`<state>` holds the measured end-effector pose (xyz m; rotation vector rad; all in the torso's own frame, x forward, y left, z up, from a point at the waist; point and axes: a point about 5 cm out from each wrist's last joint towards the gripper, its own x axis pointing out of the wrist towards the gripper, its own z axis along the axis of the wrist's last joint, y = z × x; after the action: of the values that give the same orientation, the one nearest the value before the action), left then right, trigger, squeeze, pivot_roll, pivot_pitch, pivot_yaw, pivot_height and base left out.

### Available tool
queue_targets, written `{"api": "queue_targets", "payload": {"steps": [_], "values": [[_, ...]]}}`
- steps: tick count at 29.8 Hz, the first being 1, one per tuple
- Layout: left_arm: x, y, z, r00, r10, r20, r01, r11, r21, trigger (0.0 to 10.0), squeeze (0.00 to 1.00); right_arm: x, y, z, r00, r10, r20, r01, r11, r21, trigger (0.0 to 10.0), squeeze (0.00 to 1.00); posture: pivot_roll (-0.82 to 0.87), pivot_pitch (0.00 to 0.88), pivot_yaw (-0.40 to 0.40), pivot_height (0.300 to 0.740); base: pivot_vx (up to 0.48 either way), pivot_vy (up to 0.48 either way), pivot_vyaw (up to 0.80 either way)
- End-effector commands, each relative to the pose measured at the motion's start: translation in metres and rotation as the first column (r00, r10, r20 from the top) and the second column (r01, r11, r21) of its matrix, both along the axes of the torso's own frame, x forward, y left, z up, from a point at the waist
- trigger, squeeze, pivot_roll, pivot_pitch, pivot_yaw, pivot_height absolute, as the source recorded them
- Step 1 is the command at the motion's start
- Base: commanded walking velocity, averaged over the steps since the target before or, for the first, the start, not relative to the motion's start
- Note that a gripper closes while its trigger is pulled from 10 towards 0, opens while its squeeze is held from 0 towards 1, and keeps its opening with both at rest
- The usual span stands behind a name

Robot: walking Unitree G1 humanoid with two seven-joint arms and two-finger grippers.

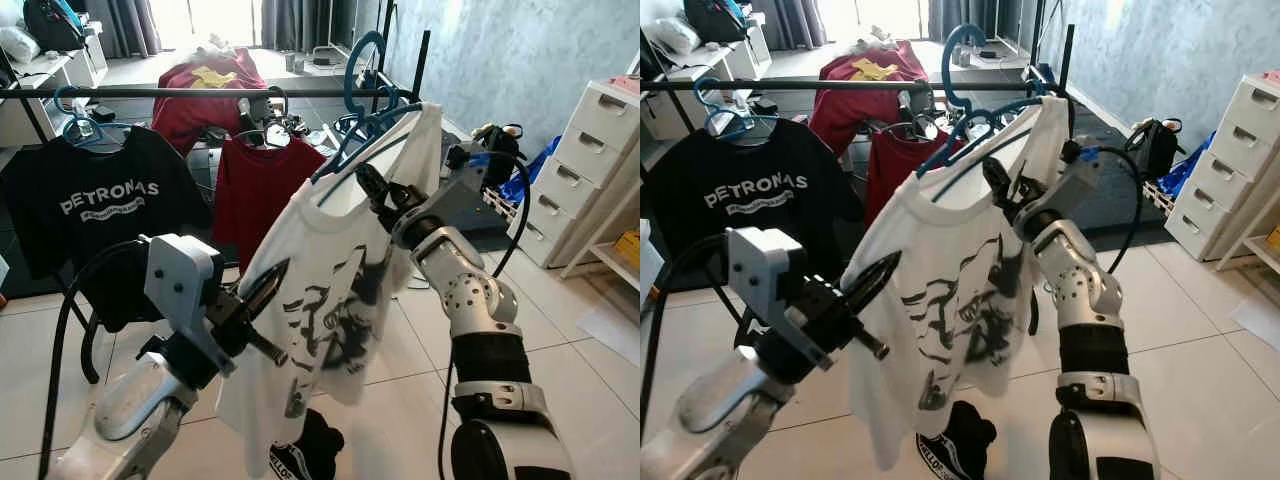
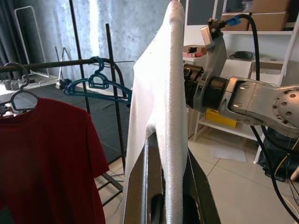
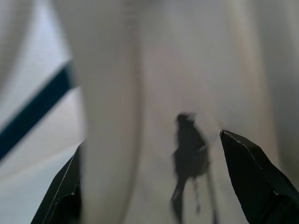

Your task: Hang hanger

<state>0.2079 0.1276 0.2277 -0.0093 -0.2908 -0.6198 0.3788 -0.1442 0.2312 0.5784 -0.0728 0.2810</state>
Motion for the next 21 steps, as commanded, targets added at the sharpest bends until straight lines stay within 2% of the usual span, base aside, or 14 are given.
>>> {"api": "queue_targets", "payload": {"steps": [1,7,9,12,13,14,15,16,18,21], "values": [[-0.009,0.006,0.006,0.998,-0.052,0.023,0.051,0.998,0.037,10.0,0.0,0.003,-0.012,0.003,0.998,-0.066,0.004,0.066,0.998,-0.015,10.0,0.0,-0.04,0.0,-0.043,0.74,0.0,0.0,0.0],[-0.015,0.014,0.005,0.997,-0.08,0.009,0.08,0.994,0.075,10.0,0.0,0.005,-0.023,0.004,0.994,-0.11,0.004,0.11,0.994,-0.022,10.0,0.0,-0.04,0.0,-0.044,0.74,0.0,0.0,0.0],[-0.022,0.025,-0.002,0.994,-0.097,-0.048,0.104,0.98,0.17,10.0,0.0,0.006,-0.038,0.01,0.987,-0.157,0.016,0.157,0.987,-0.029,10.0,0.0,-0.04,0.0,-0.044,0.74,0.0,0.0,0.0],[-0.023,0.029,-0.004,0.993,-0.094,-0.066,0.106,0.974,0.202,10.0,0.0,0.006,-0.042,0.012,0.985,-0.169,0.02,0.17,0.985,-0.031,10.0,0.0,-0.04,0.0,-0.044,0.74,0.0,0.0,0.0],[-0.022,0.036,-0.006,0.995,-0.062,-0.079,0.079,0.968,0.238,10.0,0.0,0.006,-0.045,0.015,0.984,-0.178,0.026,0.179,0.983,-0.03,10.0,0.0,-0.04,0.0,-0.044,0.74,0.0,0.0,0.0],[-0.022,0.036,-0.006,0.995,-0.062,-0.079,0.079,0.968,0.238,10.0,0.0,0.006,-0.045,0.015,0.984,-0.178,0.026,0.179,0.983,-0.03,10.0,0.0,-0.04,0.0,-0.044,0.74,0.0,0.0,0.0],[-0.008,0.059,-0.007,0.99,0.13,-0.048,-0.109,0.944,0.311,10.0,0.0,0.004,-0.047,0.02,0.982,-0.183,0.037,0.184,0.982,-0.032,10.0,0.0,-0.05,0.0,-0.043,0.74,0.0,0.0,0.0],[-0.003,0.07,-0.006,0.979,0.201,-0.028,-0.18,0.927,0.33,10.0,0.0,0.003,-0.047,0.021,0.982,-0.182,0.041,0.184,0.982,-0.035,10.0,0.0,-0.05,0.0,-0.041,0.74,0.0,0.0,0.0],[-0.001,0.077,-0.005,0.972,0.235,-0.017,-0.216,0.916,0.338,10.0,0.0,0.003,-0.047,0.021,0.982,-0.182,0.043,0.183,0.982,-0.038,10.0,0.0,-0.05,0.0,-0.041,0.74,0.0,0.0,0.0],[-0.008,0.086,-0.006,0.98,0.196,-0.035,-0.169,0.912,0.375,10.0,0.0,0.003,-0.048,0.021,0.982,-0.182,0.043,0.183,0.982,-0.041,10.0,0.0,-0.06,0.0,-0.042,0.74,0.0,0.0,0.0]]}}
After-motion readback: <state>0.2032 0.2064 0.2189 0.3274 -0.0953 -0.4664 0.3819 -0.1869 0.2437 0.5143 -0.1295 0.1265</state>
